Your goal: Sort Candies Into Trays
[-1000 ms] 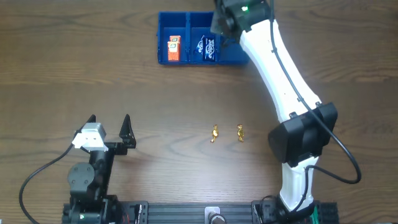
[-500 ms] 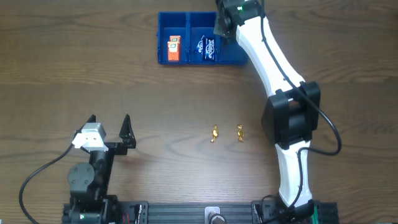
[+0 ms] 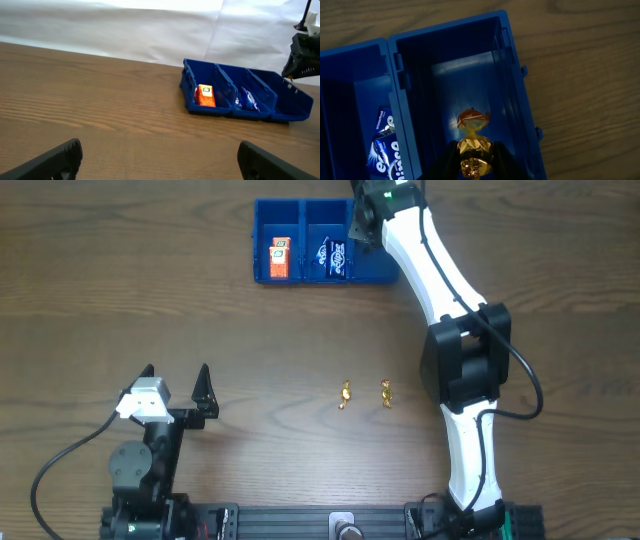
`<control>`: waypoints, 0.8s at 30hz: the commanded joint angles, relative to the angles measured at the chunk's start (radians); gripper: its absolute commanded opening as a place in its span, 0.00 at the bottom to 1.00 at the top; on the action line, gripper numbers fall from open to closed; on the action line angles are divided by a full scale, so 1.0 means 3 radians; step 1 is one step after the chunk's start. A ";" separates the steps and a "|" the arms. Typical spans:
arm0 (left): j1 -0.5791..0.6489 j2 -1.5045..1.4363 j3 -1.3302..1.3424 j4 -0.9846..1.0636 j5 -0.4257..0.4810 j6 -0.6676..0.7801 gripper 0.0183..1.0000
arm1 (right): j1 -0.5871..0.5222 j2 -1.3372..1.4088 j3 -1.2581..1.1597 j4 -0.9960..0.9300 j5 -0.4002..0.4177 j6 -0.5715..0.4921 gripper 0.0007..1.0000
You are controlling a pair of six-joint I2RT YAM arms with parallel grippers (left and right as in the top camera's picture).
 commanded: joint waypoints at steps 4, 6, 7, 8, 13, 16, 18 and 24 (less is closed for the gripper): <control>0.0014 -0.0022 -0.0055 -0.0126 0.0057 0.0022 1.00 | -0.0009 0.0060 -0.0008 -0.0033 0.0019 -0.0050 0.43; 0.0014 -0.0022 -0.0055 -0.0126 0.0057 0.0022 1.00 | -0.0003 0.0042 -0.0008 -0.0061 0.0019 -0.0050 0.66; 0.0014 -0.0022 -0.0055 -0.0126 0.0057 0.0022 1.00 | 0.0004 0.0022 -0.0008 -0.0080 0.0019 -0.0051 0.70; 0.0014 -0.0022 -0.0055 -0.0126 0.0057 0.0022 1.00 | 0.0011 -0.0003 -0.0008 -0.0100 0.0019 -0.0066 0.76; 0.0014 -0.0022 -0.0055 -0.0126 0.0057 0.0022 1.00 | 0.0109 -0.0342 -0.0008 -0.0429 0.0015 -0.0072 0.88; 0.0014 -0.0022 -0.0055 -0.0126 0.0057 0.0022 1.00 | 0.0191 -0.0596 -0.0009 -0.0816 -0.0149 -0.0071 0.89; 0.0014 -0.0022 -0.0055 -0.0126 0.0057 0.0022 1.00 | 0.0276 -0.0725 -0.0011 -0.1139 -0.0324 -0.0070 0.90; 0.0014 -0.0022 -0.0055 -0.0126 0.0057 0.0023 1.00 | 0.0623 -0.0963 -0.0521 -0.1539 -0.0580 -0.0031 0.90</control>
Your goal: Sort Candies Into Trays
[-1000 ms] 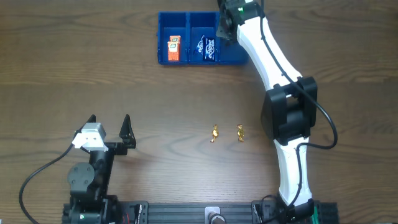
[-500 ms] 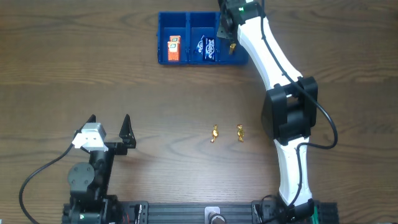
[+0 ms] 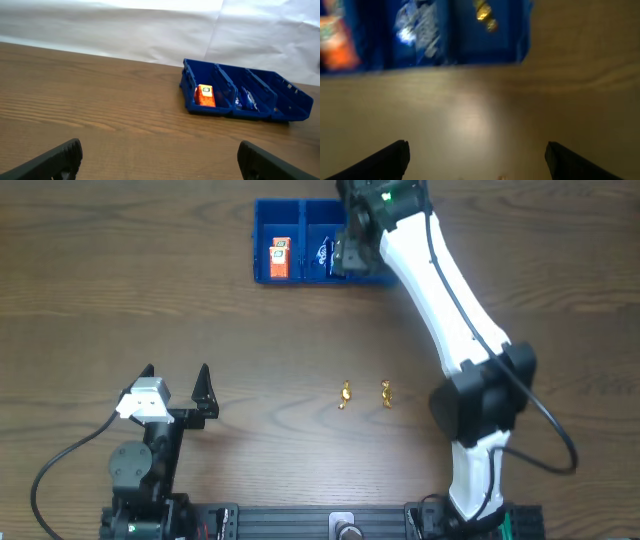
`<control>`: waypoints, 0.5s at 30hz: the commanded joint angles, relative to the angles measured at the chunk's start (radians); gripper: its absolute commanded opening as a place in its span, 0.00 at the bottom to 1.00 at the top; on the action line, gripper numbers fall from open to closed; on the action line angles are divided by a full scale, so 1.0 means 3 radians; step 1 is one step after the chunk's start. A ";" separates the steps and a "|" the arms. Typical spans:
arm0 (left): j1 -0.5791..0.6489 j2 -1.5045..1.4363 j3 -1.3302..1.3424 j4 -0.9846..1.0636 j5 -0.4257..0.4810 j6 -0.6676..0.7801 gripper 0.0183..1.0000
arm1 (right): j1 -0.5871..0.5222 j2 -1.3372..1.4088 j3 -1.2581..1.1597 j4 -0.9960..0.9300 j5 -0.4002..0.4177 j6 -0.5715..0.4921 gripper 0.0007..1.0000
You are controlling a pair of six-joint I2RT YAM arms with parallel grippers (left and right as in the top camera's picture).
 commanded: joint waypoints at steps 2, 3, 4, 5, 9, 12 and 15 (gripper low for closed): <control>0.0014 -0.0022 -0.0055 -0.0126 0.0057 0.0022 1.00 | 0.0342 -0.0230 -0.0851 0.0086 -0.0354 0.0046 0.90; 0.0014 -0.0022 -0.0055 -0.0126 0.0057 0.0022 1.00 | 0.0388 -0.0273 -0.1034 0.0169 -0.0379 0.0085 0.90; 0.0014 -0.0022 -0.0055 -0.0126 0.0057 0.0022 1.00 | 0.0436 -0.0312 -0.1209 0.0254 -0.0383 0.0126 0.90; 0.0014 -0.0022 -0.0055 -0.0126 0.0057 0.0022 1.00 | 0.0487 -0.0347 -0.1377 0.0346 -0.0381 0.0169 0.90; 0.0014 -0.0022 -0.0055 -0.0126 0.0057 0.0022 1.00 | 0.0704 -0.0409 -0.2000 0.0654 -0.0409 0.0371 0.90; 0.0014 -0.0022 -0.0055 -0.0126 0.0057 0.0022 1.00 | 0.0759 -0.0409 -0.2267 0.0818 -0.0426 0.0473 0.90; 0.0014 -0.0022 -0.0055 -0.0126 0.0057 0.0022 1.00 | 0.0765 -0.0409 -0.2513 0.1021 -0.0632 0.0472 0.89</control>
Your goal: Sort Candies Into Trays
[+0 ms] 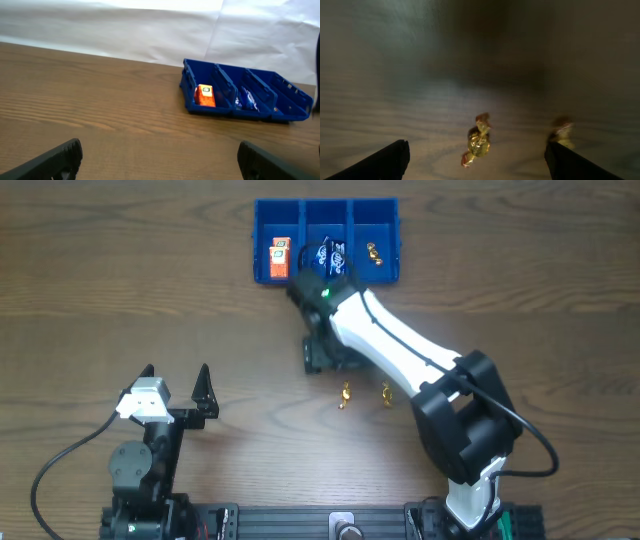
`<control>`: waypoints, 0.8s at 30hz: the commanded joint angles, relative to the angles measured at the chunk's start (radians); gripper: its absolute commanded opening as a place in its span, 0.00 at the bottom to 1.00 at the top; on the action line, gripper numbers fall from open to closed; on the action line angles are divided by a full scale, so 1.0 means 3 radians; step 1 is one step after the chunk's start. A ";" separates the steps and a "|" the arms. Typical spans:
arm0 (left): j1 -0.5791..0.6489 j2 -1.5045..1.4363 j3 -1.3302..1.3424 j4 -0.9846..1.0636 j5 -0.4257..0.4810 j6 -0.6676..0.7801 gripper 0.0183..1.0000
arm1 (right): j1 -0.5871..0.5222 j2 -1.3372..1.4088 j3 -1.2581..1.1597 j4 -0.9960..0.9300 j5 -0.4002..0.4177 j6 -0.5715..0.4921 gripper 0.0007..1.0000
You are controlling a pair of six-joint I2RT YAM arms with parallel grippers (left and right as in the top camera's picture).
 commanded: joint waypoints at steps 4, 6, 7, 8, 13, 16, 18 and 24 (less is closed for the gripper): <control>0.0014 -0.0022 -0.0055 -0.0126 0.0057 0.0022 1.00 | 0.0008 -0.0078 -0.0474 0.0329 -0.0352 0.0184 0.87; 0.0014 -0.0022 -0.0055 -0.0126 0.0057 0.0022 1.00 | 0.0008 -0.0079 -0.0554 0.0378 -0.0352 0.0267 0.86; 0.0014 -0.0022 -0.0055 -0.0127 0.0057 0.0022 1.00 | 0.0008 -0.0079 -0.0579 0.0385 -0.0352 0.0312 0.86; 0.0014 -0.0022 -0.0055 -0.0126 0.0057 0.0022 1.00 | 0.0008 -0.0079 -0.0598 0.0392 -0.0352 0.0346 0.85; 0.0014 -0.0022 -0.0055 -0.0126 0.0056 0.0022 1.00 | 0.0008 -0.0080 -0.0659 0.0495 -0.0378 0.0418 0.84; 0.0014 -0.0022 -0.0055 -0.0126 0.0057 0.0022 1.00 | -0.0010 -0.0080 -0.0659 0.0551 -0.0374 0.0416 0.83; 0.0014 -0.0022 -0.0055 -0.0126 0.0057 0.0022 1.00 | -0.0036 -0.0080 -0.0659 0.0577 -0.0371 0.0415 0.82; 0.0014 -0.0022 -0.0055 -0.0126 0.0057 0.0022 1.00 | -0.0071 -0.0079 -0.0687 0.0586 -0.0348 0.0416 0.79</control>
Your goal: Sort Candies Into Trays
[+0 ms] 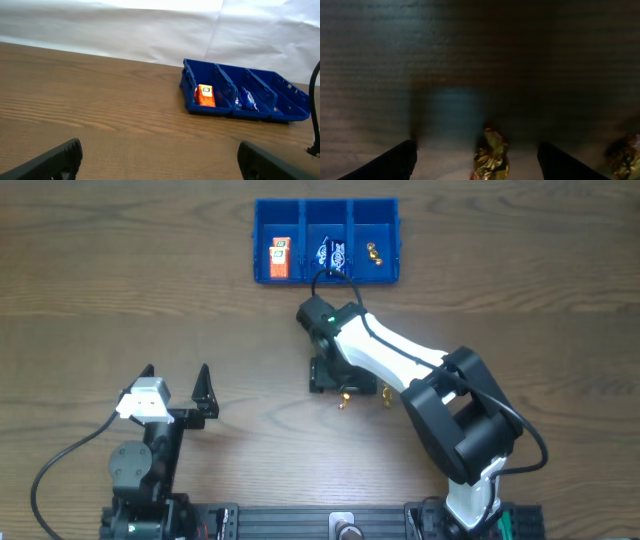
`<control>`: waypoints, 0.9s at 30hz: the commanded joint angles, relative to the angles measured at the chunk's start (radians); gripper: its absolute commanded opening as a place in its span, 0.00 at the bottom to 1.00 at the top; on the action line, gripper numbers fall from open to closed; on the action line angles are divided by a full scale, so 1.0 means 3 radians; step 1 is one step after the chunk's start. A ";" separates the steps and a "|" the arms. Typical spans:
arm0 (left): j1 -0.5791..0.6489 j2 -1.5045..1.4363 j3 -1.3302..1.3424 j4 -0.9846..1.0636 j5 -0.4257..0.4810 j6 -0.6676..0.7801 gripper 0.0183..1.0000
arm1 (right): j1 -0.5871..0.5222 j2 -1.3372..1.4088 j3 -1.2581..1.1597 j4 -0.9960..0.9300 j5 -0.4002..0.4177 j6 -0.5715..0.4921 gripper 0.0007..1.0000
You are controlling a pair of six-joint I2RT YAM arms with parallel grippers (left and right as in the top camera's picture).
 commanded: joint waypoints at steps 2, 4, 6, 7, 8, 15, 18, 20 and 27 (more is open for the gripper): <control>0.0014 -0.0022 -0.0055 -0.0126 0.0057 0.0022 1.00 | -0.0038 -0.0076 -0.0074 0.0010 0.0020 0.0053 0.76; 0.0014 -0.0022 -0.0055 -0.0126 0.0057 0.0022 1.00 | -0.0038 -0.0076 -0.0099 0.0008 0.0019 0.0055 0.73; 0.0014 -0.0022 -0.0055 -0.0127 0.0057 0.0022 1.00 | -0.0038 -0.0076 -0.0120 0.0006 0.0019 0.0055 0.68; 0.0014 -0.0022 -0.0055 -0.0126 0.0057 0.0022 1.00 | -0.0037 -0.0076 -0.0120 0.0003 0.0019 0.0055 0.64; 0.0014 -0.0022 -0.0055 -0.0126 0.0057 0.0022 1.00 | -0.0037 -0.0076 -0.0121 0.0005 0.0018 0.0055 0.61; 0.0014 -0.0022 -0.0055 -0.0127 0.0057 0.0022 1.00 | -0.0037 -0.0076 -0.0122 0.0008 0.0018 0.0066 0.37; 0.0014 -0.0022 -0.0055 -0.0126 0.0057 0.0022 1.00 | -0.0037 -0.0076 -0.0122 0.0008 0.0018 0.0066 0.30; 0.0014 -0.0022 -0.0055 -0.0126 0.0057 0.0022 1.00 | -0.0037 -0.0076 -0.0122 0.0009 0.0019 0.0066 0.27; 0.0014 -0.0022 -0.0055 -0.0127 0.0057 0.0022 1.00 | -0.0037 -0.0118 -0.0121 0.0095 0.0019 0.0064 0.20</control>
